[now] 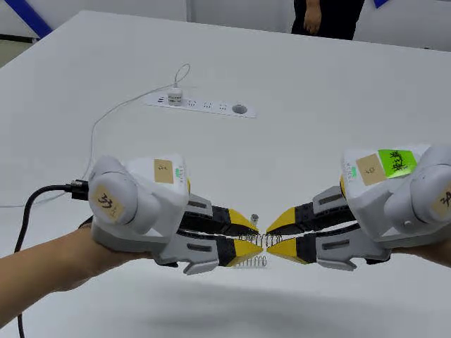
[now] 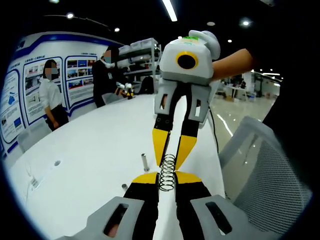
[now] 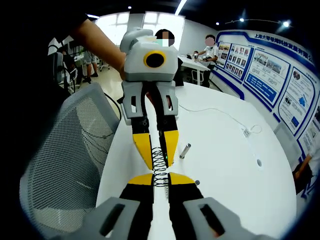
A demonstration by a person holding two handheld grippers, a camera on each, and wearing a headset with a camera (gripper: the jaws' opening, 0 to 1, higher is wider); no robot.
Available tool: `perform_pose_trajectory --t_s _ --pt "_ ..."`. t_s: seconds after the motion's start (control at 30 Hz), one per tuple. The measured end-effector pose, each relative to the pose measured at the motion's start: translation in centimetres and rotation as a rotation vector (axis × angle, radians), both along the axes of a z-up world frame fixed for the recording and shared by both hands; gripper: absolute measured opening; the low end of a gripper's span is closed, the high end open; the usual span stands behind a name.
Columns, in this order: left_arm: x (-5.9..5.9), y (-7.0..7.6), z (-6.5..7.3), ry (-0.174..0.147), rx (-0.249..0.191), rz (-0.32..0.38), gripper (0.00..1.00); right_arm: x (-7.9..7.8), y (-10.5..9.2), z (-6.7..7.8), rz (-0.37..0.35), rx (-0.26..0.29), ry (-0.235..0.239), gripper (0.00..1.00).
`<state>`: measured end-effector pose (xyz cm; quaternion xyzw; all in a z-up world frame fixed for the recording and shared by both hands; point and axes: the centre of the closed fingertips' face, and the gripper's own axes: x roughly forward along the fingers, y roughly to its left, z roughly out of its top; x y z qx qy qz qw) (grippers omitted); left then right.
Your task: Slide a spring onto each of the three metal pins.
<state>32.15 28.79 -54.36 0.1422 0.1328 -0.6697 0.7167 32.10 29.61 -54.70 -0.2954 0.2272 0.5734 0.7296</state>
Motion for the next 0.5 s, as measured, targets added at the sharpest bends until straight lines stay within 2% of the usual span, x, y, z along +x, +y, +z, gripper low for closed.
perform_pose_trajectory --t_s 0.17,0.4,0.5 --pt "-0.21 -0.06 0.05 -0.015 0.005 -0.018 0.11 -0.18 -0.06 0.04 0.010 -0.003 -0.005 0.11" --pt "-0.39 -0.29 0.33 -0.019 -0.006 -0.028 0.10 -0.15 -0.27 0.19 -0.015 0.019 0.027 0.13" --pt "-0.53 -0.31 0.29 -0.023 -0.003 -0.036 0.10 -0.25 -0.36 -0.18 -0.018 0.016 0.052 0.14"
